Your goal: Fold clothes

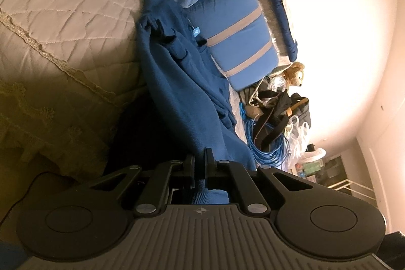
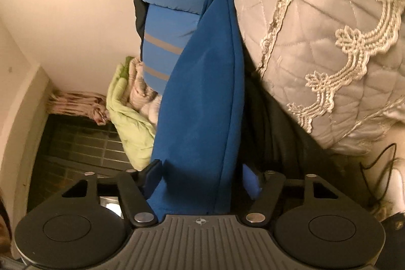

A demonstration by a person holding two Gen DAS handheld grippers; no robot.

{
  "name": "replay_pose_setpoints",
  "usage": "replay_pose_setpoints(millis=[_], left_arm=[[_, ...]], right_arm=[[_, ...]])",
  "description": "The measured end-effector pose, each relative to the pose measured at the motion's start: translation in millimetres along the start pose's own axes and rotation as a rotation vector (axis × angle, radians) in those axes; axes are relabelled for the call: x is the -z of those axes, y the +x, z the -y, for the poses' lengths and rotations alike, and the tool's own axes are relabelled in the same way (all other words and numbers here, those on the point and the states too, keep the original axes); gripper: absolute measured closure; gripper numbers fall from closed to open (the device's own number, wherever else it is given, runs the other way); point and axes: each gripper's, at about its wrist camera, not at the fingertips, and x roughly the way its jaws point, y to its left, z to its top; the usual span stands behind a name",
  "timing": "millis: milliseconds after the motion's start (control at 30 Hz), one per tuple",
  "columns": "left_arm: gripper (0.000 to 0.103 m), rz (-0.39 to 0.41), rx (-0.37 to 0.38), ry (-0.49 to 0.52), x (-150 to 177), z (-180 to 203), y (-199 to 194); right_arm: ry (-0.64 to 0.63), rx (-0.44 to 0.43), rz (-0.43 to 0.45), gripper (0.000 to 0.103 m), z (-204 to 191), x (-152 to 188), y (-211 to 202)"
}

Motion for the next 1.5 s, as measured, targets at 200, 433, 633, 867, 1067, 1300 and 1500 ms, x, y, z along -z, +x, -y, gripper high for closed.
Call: replay_pose_setpoints(millis=[200,433,633,867,1067,1300,1500], left_arm=[[0.097,0.005,0.009,-0.002,1,-1,-1],[0.097,0.021,0.022,0.011,1,6,-5],[0.097,0.081,0.023,0.037,0,24,-11],[0.097,0.209,-0.107,0.170,0,74,-17],[0.097,0.268,-0.151,0.322,2,109,-27],[0.097,0.331,-0.113,0.426,11,144,-54],[0.097,0.299,-0.129,0.453,8,147,-49]], right_arm=[[0.025,-0.031,0.042,0.071,-3,6,-17],[-0.114,0.036,0.078,0.092,-54,7,-31],[-0.271,0.136,0.101,0.095,-108,8,-39],[-0.451,0.246,0.179,0.095,-172,10,-29],[-0.547,0.254,0.218,0.095,-203,7,-26],[-0.643,0.172,0.203,0.096,-234,16,-41],[-0.685,0.143,0.198,0.096,-248,27,-48]])
